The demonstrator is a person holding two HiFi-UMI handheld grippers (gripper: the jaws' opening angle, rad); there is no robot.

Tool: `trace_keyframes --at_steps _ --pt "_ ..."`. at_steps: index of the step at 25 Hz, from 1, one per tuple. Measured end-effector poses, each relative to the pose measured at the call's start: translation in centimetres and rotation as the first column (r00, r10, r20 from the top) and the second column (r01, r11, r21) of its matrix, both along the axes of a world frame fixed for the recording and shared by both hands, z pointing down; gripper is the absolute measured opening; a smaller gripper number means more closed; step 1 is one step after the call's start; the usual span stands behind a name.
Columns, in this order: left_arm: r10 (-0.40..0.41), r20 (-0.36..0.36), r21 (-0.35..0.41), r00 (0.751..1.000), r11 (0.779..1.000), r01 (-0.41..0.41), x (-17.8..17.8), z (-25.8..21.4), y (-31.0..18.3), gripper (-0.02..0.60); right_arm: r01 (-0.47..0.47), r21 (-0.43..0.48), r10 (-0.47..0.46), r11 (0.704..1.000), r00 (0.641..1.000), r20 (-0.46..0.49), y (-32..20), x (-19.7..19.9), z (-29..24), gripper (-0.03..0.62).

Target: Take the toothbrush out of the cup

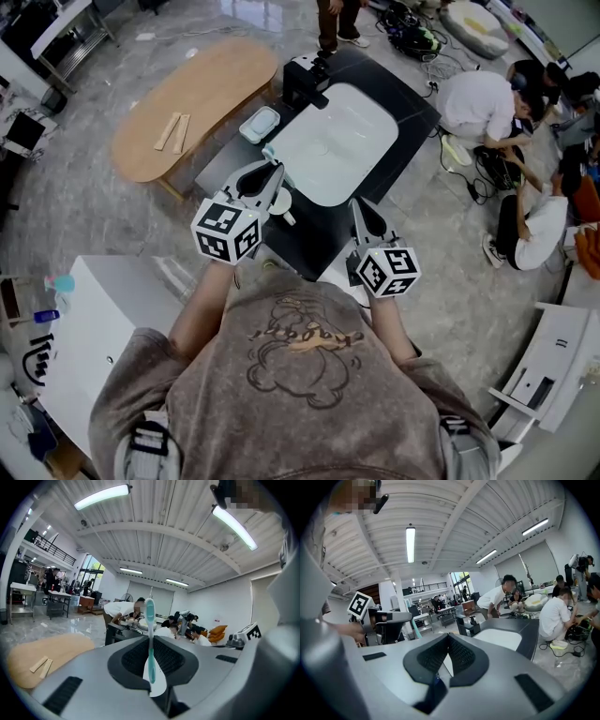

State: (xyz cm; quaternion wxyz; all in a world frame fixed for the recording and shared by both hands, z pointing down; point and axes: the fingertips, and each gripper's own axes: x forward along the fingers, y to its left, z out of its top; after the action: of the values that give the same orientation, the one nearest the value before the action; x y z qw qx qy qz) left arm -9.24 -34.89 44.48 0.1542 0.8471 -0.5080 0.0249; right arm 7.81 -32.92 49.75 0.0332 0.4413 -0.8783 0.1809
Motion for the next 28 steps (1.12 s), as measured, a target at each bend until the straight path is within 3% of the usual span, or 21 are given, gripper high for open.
trace_keyframes --at_steps 10,28 --pt "-0.045 -0.048 0.011 0.998 0.999 0.046 -1.7 0.2 1.2 0.049 -0.012 0.001 0.012 1.000 1.000 -0.003 -0.7 0.7 0.1 0.004" --pt "-0.086 -0.059 0.003 0.995 0.996 0.086 -2.8 1.3 0.8 0.049 0.004 0.002 -0.004 1.000 1.000 0.003 -1.8 0.2 0.2 0.003"
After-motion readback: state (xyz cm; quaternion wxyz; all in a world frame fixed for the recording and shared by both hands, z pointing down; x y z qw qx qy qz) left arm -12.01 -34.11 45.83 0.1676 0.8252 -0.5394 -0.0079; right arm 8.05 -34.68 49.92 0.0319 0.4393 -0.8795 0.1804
